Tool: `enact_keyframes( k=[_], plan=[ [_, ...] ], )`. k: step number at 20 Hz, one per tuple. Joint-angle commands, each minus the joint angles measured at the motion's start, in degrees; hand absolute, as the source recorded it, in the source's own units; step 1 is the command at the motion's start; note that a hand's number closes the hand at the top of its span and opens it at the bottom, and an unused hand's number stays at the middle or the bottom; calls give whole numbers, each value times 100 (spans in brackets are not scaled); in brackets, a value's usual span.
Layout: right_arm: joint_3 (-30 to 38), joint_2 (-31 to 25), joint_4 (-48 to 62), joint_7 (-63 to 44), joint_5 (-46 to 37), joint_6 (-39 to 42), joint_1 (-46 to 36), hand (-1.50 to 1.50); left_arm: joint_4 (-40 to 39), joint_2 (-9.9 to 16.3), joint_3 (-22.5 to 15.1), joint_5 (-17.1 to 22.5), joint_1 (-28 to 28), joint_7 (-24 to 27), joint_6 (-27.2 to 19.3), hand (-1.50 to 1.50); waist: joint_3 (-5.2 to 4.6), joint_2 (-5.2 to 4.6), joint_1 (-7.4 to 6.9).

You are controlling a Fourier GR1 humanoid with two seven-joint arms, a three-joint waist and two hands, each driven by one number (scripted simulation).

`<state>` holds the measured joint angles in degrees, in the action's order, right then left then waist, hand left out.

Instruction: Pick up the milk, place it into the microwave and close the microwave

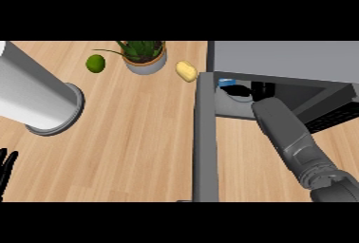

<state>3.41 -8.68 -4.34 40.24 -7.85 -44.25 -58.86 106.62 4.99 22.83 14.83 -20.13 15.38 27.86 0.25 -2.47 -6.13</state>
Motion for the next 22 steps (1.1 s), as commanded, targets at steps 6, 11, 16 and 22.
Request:
enact_keyframes(
  k=[6,11,16,22],
  plan=[
    [315,-109,-283,554,303,1120,261,-150,267,-154,50,-11,-404,55,41,-150,-3,97,195],
    [512,156,-342,1051,506,1617,685,-150,115,-313,-131,-229,-393,297,121,-150,-9,115,279],
    [644,453,-597,1514,671,1867,1167,-150,461,-493,-388,-678,-781,336,120,-150,-17,195,447],
    [568,460,-785,1486,775,3319,1599,-150,591,-495,-968,-356,-1006,130,511,-150,-24,273,637]
  ],
)
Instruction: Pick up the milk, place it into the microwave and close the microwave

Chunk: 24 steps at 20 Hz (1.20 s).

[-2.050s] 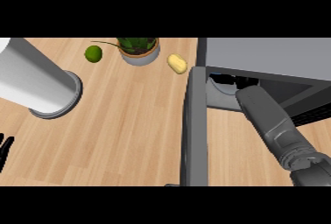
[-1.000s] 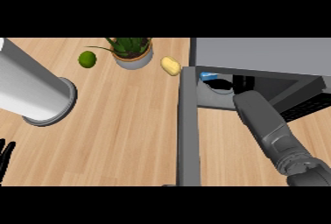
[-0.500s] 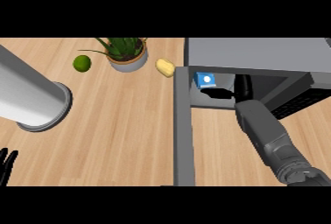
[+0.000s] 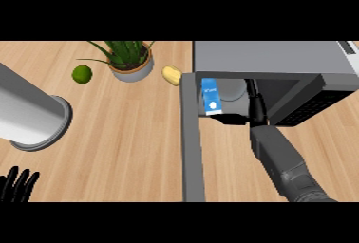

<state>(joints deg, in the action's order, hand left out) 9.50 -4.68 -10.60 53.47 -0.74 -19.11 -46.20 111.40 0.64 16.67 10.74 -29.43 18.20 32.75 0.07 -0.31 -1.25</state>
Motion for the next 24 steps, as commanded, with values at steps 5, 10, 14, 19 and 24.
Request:
enact_keyframes(
  k=[5,10,14,19,24],
  plan=[
    [-238,375,-599,492,69,1413,1034,-150,44,9,-370,-50,-140,31,435,-150,-12,83,213],
    [-569,463,-1416,578,150,1629,1845,-150,397,-62,-1258,-385,-224,-131,161,-150,-13,96,235],
    [-765,463,-2502,132,161,1419,2513,-150,348,-39,-1357,-788,102,-306,364,-150,-19,103,297],
    [-750,20,-3852,-104,665,2464,3705,-150,401,-63,-1906,-1127,412,-636,-185,150,-17,89,329],
    [-864,-155,-5397,-691,943,2636,4645,150,-137,-64,-2597,-1762,1277,-858,-814,150,-17,64,307]
  ],
)
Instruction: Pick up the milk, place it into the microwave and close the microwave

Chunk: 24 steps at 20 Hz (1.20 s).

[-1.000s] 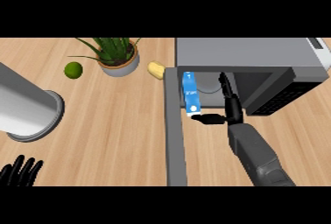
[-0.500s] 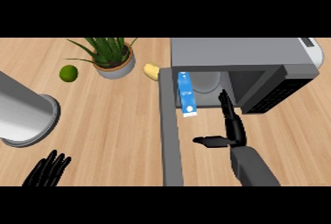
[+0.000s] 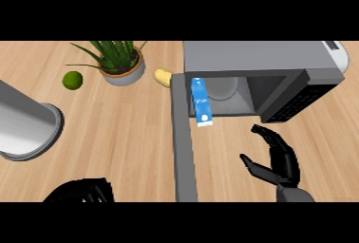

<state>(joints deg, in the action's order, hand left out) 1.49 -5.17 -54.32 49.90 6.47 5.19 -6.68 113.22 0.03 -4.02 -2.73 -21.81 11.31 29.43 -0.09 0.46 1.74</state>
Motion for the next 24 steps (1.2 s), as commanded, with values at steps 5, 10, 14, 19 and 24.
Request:
enact_keyframes(
  k=[5,10,14,19,24],
  plan=[
    [205,-445,-2245,-853,799,548,1484,-150,-940,-3,-668,-819,1368,-251,-847,150,3,-31,-46],
    [471,-720,-2713,-1124,1012,622,1590,-150,-1716,-3,-1595,-1020,2381,-550,-1557,150,7,-44,-62],
    [412,-791,-3345,-1325,809,431,2035,-150,-2469,-3,-2190,-1233,3164,-353,-2406,150,4,-43,-24],
    [666,-955,-3647,-1555,1109,619,1891,-150,-3812,-2,-2764,-952,4057,-193,-2774,150,5,-58,-25],
    [776,-1162,-3991,-1786,1330,805,1730,-150,-4906,-1,-3715,-70,4721,-326,-3908,150,3,-84,70]
  ],
)
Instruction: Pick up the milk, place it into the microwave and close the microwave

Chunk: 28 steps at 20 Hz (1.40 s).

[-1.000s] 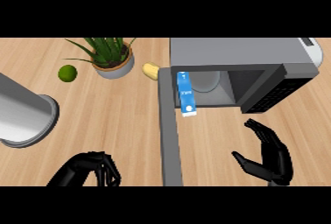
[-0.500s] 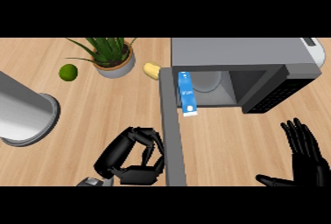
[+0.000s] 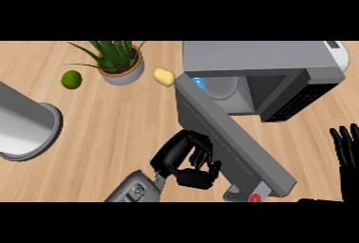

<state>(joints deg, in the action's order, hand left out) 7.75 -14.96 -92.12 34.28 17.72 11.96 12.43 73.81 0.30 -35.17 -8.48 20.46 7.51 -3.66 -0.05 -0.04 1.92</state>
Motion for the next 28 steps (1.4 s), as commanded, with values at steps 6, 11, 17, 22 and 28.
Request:
enact_keyframes(
  k=[6,11,17,22,28],
  plan=[
    [-170,-254,-776,-451,326,501,-22,-150,-1702,-28,-1684,1494,1166,-171,-1081,150,-8,-78,388],
    [-251,-390,-1048,-845,588,609,-448,-150,-1592,-27,-1696,2338,1828,60,-1527,-150,-19,-144,668],
    [-290,-633,-1196,-1133,941,924,-733,-150,-1579,-28,-1325,3116,2414,612,-1672,150,-27,-242,1003],
    [-260,-827,-1415,-1231,1063,1072,-936,-150,-1946,-29,-1219,3533,2845,715,-1828,150,-17,-309,1313],
    [-317,-865,-1575,-1437,1284,1096,-1044,-150,-2353,-30,-988,3917,3510,708,-1944,150,-9,-382,1645]
  ],
)
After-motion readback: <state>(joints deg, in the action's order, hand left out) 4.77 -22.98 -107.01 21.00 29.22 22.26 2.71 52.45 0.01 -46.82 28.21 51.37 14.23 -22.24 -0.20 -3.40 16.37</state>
